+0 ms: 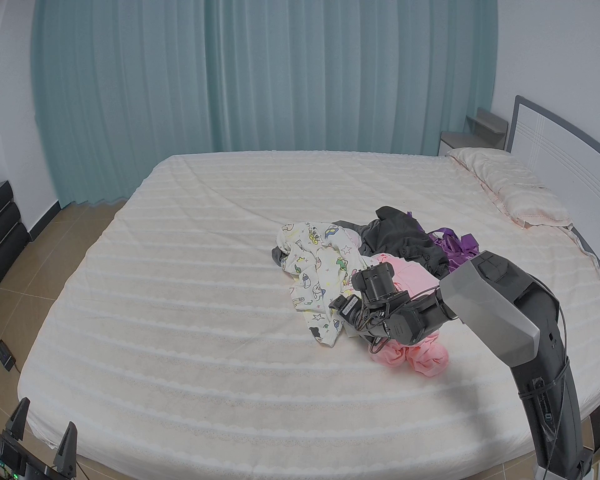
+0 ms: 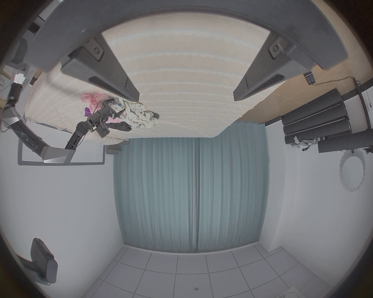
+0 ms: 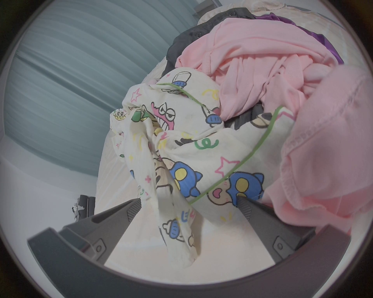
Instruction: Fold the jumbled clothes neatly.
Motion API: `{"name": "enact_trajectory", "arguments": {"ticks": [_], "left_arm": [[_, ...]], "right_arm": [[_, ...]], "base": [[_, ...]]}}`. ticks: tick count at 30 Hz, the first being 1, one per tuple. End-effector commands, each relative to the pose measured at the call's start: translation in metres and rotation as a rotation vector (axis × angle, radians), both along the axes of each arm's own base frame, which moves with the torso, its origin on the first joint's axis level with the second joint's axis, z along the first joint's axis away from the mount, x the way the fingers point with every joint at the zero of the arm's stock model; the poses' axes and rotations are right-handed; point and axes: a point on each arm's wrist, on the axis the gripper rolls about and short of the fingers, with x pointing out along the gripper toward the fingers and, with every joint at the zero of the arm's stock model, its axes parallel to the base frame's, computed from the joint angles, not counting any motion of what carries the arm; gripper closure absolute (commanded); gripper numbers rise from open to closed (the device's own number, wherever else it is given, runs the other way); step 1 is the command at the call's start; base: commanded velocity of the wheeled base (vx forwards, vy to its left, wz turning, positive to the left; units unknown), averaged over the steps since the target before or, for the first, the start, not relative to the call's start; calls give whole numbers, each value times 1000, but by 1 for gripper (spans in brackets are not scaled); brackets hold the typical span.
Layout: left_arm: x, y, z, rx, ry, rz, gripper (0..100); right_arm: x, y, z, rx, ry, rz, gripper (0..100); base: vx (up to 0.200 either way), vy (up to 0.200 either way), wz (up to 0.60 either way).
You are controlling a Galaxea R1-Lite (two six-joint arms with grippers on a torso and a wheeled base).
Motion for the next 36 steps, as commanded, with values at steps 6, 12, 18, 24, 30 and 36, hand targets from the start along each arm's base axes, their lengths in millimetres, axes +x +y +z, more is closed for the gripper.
{"name": "enact_trajectory", "arguments": {"ticks": [6, 12, 18, 24, 30, 36], "left_arm": [[1, 0, -5, 0, 14, 1, 0], [1, 0, -5, 0, 14, 1, 0], [1, 0, -5, 0, 14, 1, 0], [1, 0, -5, 0, 14, 1, 0], [1, 0, -5, 0, 14, 1, 0], [1, 0, -5, 0, 14, 1, 0]], "right_arm": [[9, 1, -4, -4, -7, -15, 100], [14, -5, -6, -19, -17, -50, 100], [10, -9, 6, -9, -13, -59, 100], [-22, -9, 44, 3, -11, -9, 100], [-75, -12, 85, -8, -2, 76, 100], [-148, -19, 99, -45, 66, 280, 100]], "base": [[0, 0, 0], [0, 0, 0], [0, 0, 0], [0, 0, 0], [0, 0, 0], [0, 0, 0]]}}
